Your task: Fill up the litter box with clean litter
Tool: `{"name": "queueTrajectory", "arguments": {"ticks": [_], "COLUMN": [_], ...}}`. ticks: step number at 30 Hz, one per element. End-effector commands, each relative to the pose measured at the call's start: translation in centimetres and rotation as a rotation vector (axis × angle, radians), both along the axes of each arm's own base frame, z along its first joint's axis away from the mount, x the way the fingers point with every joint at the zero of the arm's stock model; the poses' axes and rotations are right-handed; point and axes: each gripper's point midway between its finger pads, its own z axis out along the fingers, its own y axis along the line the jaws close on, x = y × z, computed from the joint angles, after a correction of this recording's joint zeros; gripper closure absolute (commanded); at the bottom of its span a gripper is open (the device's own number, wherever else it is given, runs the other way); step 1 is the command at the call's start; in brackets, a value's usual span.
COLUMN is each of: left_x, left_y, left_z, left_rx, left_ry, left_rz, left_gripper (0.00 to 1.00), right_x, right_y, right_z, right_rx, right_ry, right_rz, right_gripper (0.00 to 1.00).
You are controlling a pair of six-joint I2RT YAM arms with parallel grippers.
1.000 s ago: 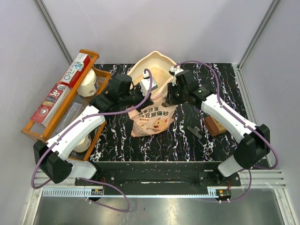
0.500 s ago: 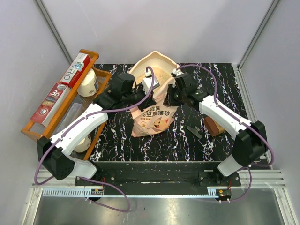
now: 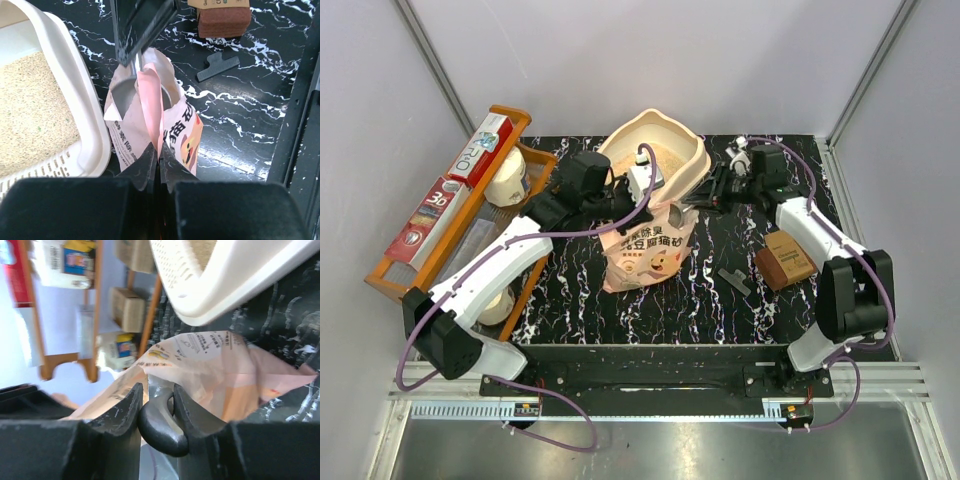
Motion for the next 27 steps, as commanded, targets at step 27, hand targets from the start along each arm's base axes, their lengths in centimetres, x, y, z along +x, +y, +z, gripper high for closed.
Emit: {"name": "queueTrajectory", "arguments": {"ticks": [27], "left_x": [-0.4], "left_y": [0.9], "left_z": [4.9], "left_rx": [0.023], "left_ry": [-0.274], "left_rz": [-0.074], "left_gripper": [1.0], "right_x": [0.2], "right_y": [-6.1], "right_z": [8.9], "right_rx": [0.231], "right_ry": [-0.205], "right_rz": [0.076], "right_gripper": [1.0]}}
